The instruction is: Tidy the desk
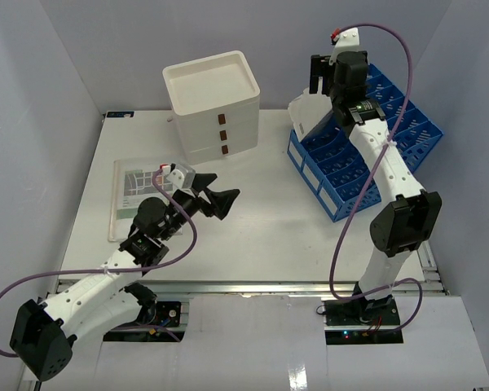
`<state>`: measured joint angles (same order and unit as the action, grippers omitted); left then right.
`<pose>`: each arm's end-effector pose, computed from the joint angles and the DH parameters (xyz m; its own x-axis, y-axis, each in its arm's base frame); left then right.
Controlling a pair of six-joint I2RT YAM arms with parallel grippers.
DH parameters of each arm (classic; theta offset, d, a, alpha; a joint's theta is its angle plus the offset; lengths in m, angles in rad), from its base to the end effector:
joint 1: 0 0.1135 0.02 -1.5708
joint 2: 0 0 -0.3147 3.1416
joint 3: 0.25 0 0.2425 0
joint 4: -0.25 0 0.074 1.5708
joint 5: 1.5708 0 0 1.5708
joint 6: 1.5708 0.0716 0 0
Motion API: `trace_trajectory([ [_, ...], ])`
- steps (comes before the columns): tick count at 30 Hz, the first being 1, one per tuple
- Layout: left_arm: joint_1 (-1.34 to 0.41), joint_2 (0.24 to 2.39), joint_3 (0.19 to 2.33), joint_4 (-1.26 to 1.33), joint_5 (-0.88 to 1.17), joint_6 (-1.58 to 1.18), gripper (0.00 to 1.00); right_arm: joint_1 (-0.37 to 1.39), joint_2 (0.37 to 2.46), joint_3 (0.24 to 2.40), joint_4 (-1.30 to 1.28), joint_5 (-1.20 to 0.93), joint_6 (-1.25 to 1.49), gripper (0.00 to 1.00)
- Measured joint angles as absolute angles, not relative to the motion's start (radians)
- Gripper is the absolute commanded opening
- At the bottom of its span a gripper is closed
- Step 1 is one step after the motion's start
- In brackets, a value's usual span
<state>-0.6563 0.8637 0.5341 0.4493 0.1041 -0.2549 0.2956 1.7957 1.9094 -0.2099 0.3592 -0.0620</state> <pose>0.1551 -0.1288 0.3508 -0.0821 -0.2533 -0.9639 0.6902 0.6832 -0.2383 0.4447 0.1091 0.4930 -0.0955 -0.0897 -0.9914 0.0562 0.9939 -0.0954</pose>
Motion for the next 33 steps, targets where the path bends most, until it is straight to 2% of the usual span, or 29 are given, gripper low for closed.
trace_trajectory([
  [3, -0.656, 0.837, 0.509, 0.428, 0.099, -0.274, 0.98, 0.286, 1.838, 1.950, -0.198, 0.396, -0.074, 0.92],
  [6, -0.656, 0.822, 0.484, 0.407, 0.094, -0.288, 0.98, 0.262, 1.865, 1.974, -0.180, 0.415, -0.080, 0.99],
  [7, -0.656, 0.820, 0.479, 0.400, 0.092, -0.292, 0.98, 0.251, 1.868, 1.975, -0.177, 0.414, -0.078, 0.97],
  [10, -0.656, 0.820, 0.476, 0.389, 0.088, -0.306, 0.98, 0.222, 1.876, 1.975, -0.181, 0.396, -0.058, 0.79],
  [17, -0.656, 0.838, 0.476, 0.390, 0.093, -0.343, 0.98, 0.172, 1.891, 1.975, -0.203, 0.306, 0.007, 0.46],
  [23, -0.656, 0.869, 0.476, 0.401, 0.111, -0.357, 0.98, 0.151, 1.881, 1.974, -0.199, 0.239, 0.043, 0.13],
  [25, -0.657, 0.900, 0.487, 0.411, 0.123, -0.358, 0.98, 0.152, 1.867, 1.968, -0.203, 0.213, 0.060, 0.08],
  [33, -0.696, 1.135, 0.657, 0.491, 0.179, -0.286, 0.98, 0.155, 1.778, 1.897, -0.217, 0.101, 0.135, 0.08],
])
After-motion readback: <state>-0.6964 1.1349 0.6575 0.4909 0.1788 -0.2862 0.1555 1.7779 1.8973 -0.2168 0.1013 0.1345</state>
